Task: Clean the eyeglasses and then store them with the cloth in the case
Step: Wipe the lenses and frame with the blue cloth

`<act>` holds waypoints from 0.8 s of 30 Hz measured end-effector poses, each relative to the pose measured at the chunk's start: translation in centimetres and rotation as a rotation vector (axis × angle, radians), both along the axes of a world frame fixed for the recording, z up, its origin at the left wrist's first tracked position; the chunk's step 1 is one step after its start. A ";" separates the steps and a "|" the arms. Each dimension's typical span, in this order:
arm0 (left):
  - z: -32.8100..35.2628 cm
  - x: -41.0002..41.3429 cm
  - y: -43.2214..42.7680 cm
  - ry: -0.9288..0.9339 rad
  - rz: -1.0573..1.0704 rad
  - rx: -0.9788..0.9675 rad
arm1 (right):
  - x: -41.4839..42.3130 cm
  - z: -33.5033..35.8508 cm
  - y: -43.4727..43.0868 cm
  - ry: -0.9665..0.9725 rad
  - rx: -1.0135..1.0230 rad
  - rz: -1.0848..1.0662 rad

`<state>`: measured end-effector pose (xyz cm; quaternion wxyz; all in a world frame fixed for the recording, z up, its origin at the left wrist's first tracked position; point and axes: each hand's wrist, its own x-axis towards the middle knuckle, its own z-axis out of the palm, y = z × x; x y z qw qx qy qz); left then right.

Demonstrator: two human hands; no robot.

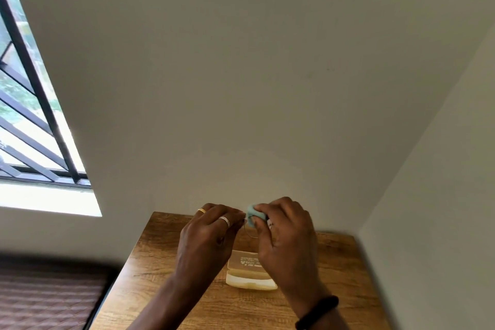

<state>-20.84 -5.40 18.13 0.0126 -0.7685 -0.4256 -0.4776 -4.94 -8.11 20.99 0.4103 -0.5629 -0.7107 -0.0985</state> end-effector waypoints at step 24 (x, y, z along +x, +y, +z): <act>0.1 -0.6 0.2 -0.077 -0.023 0.034 | -0.4 -0.6 -1.7 -0.160 -0.082 0.082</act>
